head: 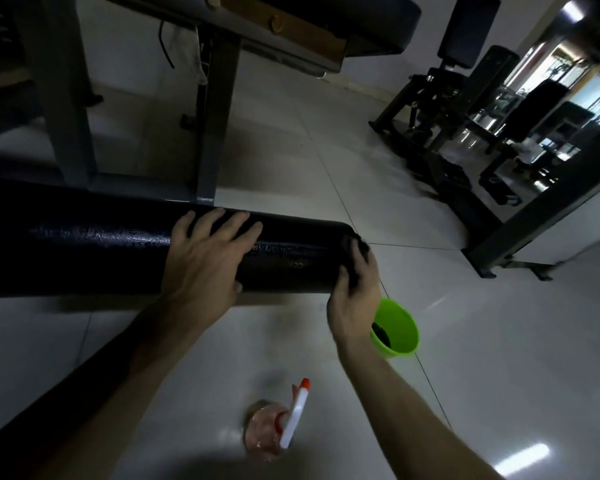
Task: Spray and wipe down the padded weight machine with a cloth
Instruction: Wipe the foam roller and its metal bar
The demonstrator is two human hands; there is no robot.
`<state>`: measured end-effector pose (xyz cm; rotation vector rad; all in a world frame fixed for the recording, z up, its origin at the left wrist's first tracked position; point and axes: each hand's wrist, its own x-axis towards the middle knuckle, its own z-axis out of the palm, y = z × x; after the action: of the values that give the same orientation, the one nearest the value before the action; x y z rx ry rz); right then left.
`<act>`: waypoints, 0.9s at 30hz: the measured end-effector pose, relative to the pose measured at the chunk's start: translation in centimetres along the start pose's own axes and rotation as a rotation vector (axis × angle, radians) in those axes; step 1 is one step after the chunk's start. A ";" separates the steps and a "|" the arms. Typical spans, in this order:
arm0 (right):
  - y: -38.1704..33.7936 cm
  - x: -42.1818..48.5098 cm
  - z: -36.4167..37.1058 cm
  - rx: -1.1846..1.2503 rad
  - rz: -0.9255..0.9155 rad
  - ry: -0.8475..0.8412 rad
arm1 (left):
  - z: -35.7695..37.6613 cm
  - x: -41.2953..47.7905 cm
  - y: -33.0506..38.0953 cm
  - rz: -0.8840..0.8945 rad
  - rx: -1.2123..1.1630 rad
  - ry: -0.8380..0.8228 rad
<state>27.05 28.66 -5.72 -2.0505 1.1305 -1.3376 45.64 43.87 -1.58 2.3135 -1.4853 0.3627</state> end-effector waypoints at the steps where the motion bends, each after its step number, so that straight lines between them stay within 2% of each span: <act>1: 0.5 -1.2 -0.1 -0.007 -0.031 -0.005 | 0.0 0.1 0.0 0.001 -0.006 0.002; 5: 1.2 -0.8 -0.3 -0.028 -0.043 -0.020 | 0.0 0.3 0.1 -0.017 -0.021 -0.004; 9: -0.4 5.7 -0.2 0.090 0.191 -0.009 | -0.2 0.4 0.3 -0.025 -0.023 -0.028; 11: -0.9 5.4 -0.3 0.087 0.204 -0.005 | -0.4 0.3 0.2 -0.023 -0.035 -0.045; 14: -1.1 1.0 0.2 -0.026 0.050 0.018 | -0.6 0.3 0.2 -0.020 -0.038 -0.038; 17: -3.5 -0.8 3.1 -0.017 0.089 0.034 | -0.2 0.3 0.2 -0.020 -0.036 -0.013; 21: -9.0 -4.3 6.9 -0.034 -0.266 -0.252 | -0.3 0.2 -0.2 -0.008 -0.092 0.025; 24: -7.4 -3.0 4.7 -0.133 -0.479 -0.354 | -1.3 -0.7 -1.7 0.007 -0.109 0.008; 26: -4.1 -1.0 2.1 -0.238 -0.486 -0.310 | -2.1 -1.7 -3.6 0.004 -0.037 0.016; 27: -2.7 -0.2 0.7 -0.255 -0.405 -0.256 | -2.4 -2.3 -4.8 -0.013 -0.003 0.013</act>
<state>28.75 30.30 -4.18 -2.6569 0.8364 -1.0951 49.02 48.58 -1.09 2.3132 -1.4629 0.3715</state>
